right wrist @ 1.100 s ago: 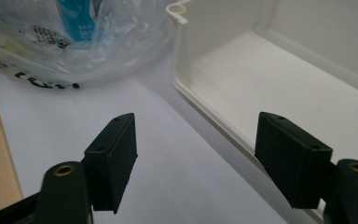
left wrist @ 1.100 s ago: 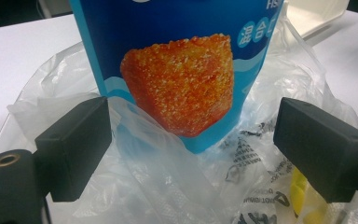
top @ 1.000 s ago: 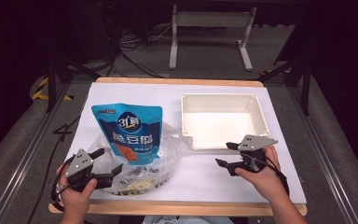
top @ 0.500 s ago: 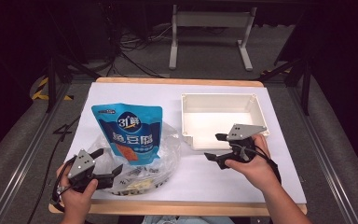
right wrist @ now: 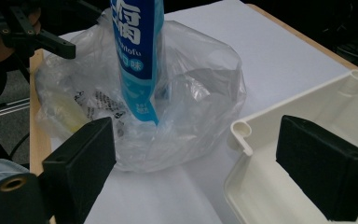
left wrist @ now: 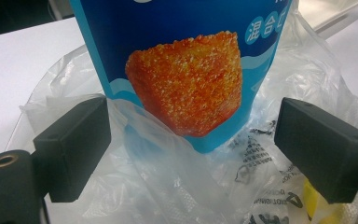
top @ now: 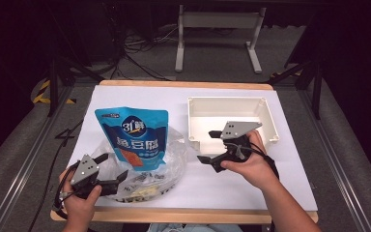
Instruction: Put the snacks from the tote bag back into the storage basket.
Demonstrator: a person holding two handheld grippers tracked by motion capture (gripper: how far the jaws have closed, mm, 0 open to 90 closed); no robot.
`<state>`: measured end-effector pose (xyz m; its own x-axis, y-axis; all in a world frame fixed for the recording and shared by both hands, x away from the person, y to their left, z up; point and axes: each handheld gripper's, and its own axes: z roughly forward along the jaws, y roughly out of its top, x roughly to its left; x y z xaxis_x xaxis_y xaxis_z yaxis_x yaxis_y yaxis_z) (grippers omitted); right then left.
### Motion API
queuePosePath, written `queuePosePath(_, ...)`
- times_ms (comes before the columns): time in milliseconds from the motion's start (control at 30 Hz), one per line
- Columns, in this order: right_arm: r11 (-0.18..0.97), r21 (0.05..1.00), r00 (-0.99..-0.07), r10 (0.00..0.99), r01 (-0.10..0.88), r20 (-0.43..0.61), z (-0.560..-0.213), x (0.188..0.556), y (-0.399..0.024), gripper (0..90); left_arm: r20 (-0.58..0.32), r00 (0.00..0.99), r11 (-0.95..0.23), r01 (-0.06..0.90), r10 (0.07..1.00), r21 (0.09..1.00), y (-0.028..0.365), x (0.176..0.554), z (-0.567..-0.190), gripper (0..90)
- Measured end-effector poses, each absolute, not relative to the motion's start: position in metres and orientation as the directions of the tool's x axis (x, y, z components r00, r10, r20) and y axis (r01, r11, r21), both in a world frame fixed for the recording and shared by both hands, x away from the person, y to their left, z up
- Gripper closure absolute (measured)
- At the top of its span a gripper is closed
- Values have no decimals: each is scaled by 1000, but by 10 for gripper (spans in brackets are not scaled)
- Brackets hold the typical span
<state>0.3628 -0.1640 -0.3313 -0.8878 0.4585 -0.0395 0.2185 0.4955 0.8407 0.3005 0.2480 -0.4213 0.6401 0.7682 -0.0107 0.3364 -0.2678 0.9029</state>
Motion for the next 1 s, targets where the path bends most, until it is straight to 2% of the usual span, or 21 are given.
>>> queuePosePath(200,497,848,-914,404,183,-40,-329,369,-151,108,-13,638,-265,338,770,903,248,301,-422,116)
queuePosePath(533,488,857,-929,370,167,-30,-334,378,-126,55,-18,635,-259,341,772,904,248,301,-422,116)
queuePosePath(1000,479,865,-940,340,147,-28,-339,387,-85,66,-16,631,-256,338,775,906,249,301,-421,116)
